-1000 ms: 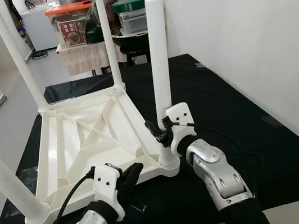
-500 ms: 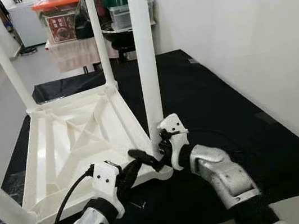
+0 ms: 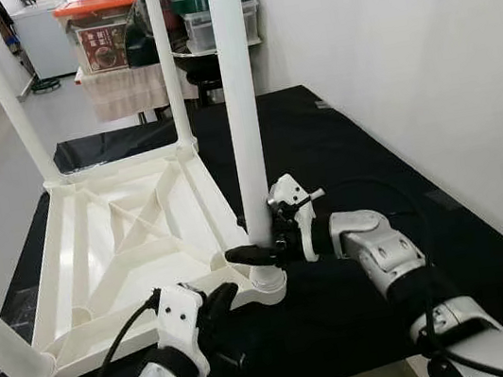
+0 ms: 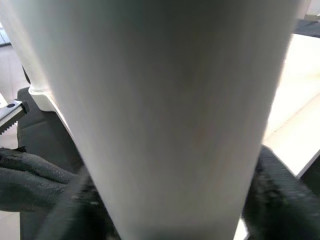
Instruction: Building children table
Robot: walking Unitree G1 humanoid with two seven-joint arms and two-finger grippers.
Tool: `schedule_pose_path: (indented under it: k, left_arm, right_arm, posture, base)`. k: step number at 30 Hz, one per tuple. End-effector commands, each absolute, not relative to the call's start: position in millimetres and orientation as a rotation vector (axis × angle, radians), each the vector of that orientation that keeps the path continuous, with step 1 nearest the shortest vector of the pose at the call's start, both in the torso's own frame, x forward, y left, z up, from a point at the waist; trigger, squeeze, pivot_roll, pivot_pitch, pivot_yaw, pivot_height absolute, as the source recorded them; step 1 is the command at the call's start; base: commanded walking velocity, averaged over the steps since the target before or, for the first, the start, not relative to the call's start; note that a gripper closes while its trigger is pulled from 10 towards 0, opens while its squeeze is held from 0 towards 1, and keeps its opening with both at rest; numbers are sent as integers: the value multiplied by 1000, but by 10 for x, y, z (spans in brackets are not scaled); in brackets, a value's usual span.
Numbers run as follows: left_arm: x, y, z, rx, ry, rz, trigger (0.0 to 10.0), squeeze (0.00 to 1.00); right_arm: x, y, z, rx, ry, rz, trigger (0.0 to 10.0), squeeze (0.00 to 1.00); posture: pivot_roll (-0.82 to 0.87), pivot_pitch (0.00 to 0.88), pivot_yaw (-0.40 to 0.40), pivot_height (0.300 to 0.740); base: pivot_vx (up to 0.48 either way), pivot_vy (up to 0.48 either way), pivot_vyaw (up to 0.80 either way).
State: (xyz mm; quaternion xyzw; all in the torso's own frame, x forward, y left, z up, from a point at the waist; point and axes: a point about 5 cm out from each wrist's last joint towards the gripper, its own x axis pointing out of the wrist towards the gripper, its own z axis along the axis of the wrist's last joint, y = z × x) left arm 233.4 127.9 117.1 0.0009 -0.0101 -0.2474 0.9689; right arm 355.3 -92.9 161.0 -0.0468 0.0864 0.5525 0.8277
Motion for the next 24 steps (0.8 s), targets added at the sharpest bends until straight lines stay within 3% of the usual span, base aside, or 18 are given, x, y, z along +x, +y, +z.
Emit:
schedule_pose_path:
  k: [1, 11, 16, 17, 18, 19, 20, 22, 24]
  left_arm:
    - [2313, 1280, 1179, 20, -25, -501, 10000, 0]
    - [2297, 1274, 1178, 17, -23, -497, 10000, 0]
    - [2291, 1297, 1198, 18, -28, -488, 10000, 0]
    - [2286, 1316, 1210, 21, -30, -483, 10000, 0]
    - [2287, 1341, 1224, 25, -32, -480, 10000, 0]
    - [2287, 1341, 1224, 25, -32, -480, 10000, 0]
    - [2293, 1361, 1228, 28, -33, -478, 10000, 0]
    - [2307, 1372, 1225, 30, -31, -478, 10000, 0]
    - [2323, 1371, 1221, 23, -30, -482, 10000, 0]
  right_arm:
    - [3557, -900, 1622, -116, 194, 1220, 0, 0]
    - [3568, -1029, 1570, -118, 213, 1235, 0, 0]
    - [3380, -1070, 1477, -137, 190, 1282, 0, 0]
    - [3280, -945, 1407, -134, 158, 1156, 0, 0]
    - [3209, -776, 1334, -63, 151, 834, 0, 0]
    - [3209, -776, 1334, -63, 151, 834, 0, 0]
    - [3067, -650, 1305, -110, 160, 671, 0, 0]
    - [3020, -570, 1387, -197, 101, 611, 0, 0]
    - [3055, -596, 1368, -175, 129, 588, 0, 0]
  posture:
    - [46, 0, -55, 740]
    - [46, 0, -57, 740]
    - [34, 0, -63, 740]
    - [33, 0, -66, 740]
    - [20, 0, -54, 740]
    - [20, 0, -54, 740]
    - [5, 0, -47, 740]
    - [-16, 0, -33, 740]
    - [-23, 0, -30, 740]
  base:
    - [0, 0, 0]
    - [0, 0, 0]
    - [0, 0, 0]
    - [0, 0, 0]
    - [0, 0, 0]
    - [0, 0, 0]
    - [0, 0, 0]
    - [0, 0, 0]
    - [0, 0, 0]
